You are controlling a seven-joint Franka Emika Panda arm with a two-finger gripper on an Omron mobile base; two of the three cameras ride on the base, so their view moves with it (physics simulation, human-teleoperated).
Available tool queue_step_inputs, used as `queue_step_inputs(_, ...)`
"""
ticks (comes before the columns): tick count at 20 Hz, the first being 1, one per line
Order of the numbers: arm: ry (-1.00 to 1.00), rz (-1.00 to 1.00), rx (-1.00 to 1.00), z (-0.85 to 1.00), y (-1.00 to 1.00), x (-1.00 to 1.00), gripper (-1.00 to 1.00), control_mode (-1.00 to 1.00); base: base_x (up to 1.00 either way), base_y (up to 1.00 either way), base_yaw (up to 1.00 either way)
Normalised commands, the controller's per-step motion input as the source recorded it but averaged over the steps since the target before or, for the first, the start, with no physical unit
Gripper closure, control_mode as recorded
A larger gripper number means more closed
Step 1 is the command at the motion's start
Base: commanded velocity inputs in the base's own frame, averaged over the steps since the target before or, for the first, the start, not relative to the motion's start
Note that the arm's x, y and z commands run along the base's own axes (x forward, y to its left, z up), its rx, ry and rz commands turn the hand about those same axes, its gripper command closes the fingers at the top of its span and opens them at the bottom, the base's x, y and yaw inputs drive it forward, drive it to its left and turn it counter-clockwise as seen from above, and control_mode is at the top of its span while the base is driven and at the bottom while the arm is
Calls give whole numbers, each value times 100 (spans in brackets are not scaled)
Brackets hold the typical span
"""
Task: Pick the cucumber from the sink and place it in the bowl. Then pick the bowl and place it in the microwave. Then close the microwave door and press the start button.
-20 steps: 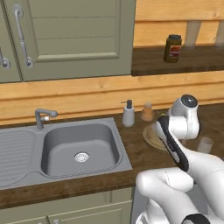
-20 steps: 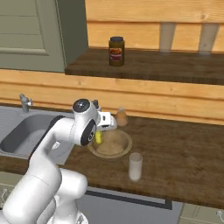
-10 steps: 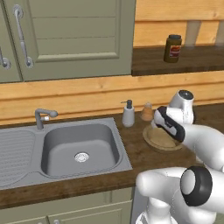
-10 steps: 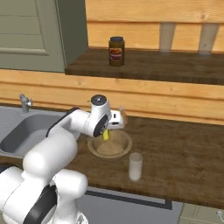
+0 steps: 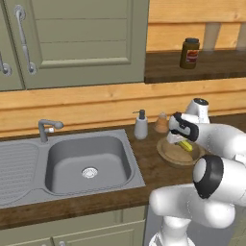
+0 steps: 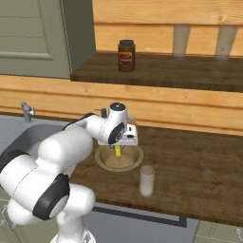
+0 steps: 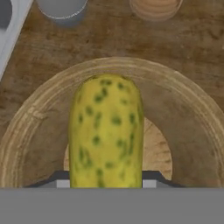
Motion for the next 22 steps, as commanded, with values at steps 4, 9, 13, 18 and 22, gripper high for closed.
queue_step_inputs(4,9,0,0,-29,0,4,100,-100,0,0,0)
queue_step_inputs(9,9,0,0,-41,0,7,100,-100,0,0,0)
queue_step_inputs(13,10,0,0,-40,0,13,100,-100,0,0,0)
queue_step_inputs(18,6,0,0,-31,0,0,-100,-100,0,0,0)
queue_step_inputs(22,1,0,0,-14,0,0,-100,-100,0,0,0)
